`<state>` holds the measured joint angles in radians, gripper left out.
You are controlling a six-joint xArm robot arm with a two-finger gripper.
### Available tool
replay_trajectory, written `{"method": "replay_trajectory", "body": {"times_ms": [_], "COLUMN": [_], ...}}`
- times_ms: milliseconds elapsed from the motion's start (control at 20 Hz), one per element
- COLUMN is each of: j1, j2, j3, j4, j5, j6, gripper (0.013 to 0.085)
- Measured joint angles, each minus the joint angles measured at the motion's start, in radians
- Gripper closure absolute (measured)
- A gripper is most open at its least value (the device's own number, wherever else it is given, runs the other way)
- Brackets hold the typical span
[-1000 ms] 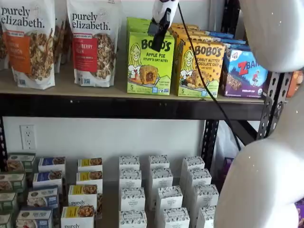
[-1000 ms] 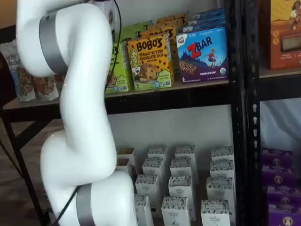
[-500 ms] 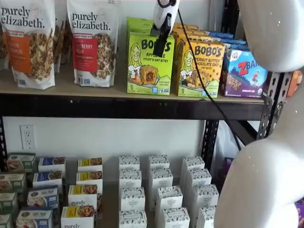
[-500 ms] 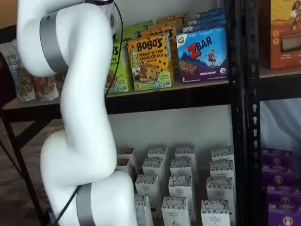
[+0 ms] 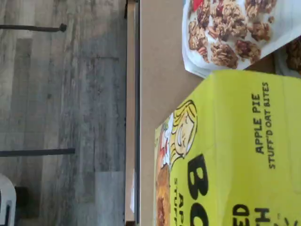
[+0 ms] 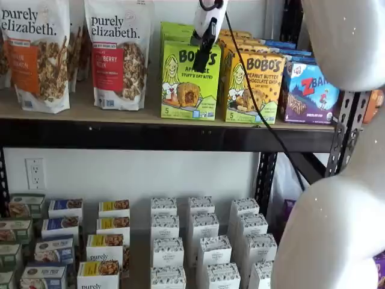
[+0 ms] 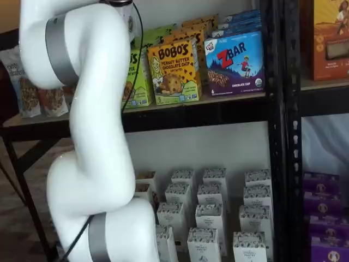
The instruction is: Pick the green box on the top shelf, the fourth from the left
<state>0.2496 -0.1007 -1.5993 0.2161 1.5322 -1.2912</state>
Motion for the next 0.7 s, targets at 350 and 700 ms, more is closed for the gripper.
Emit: {"method": "replay_trajectory", "body": {"times_ms": [350,700], "j1": [-0.001,-0.003], "j2": [0.01,0.005], "j3": [-0.008,0.001], "j4": [-0.005,0.006], "j5": [0.018,0.0], "j6": [-0.002,-0.004], "gripper": [0.037,0.049]}}
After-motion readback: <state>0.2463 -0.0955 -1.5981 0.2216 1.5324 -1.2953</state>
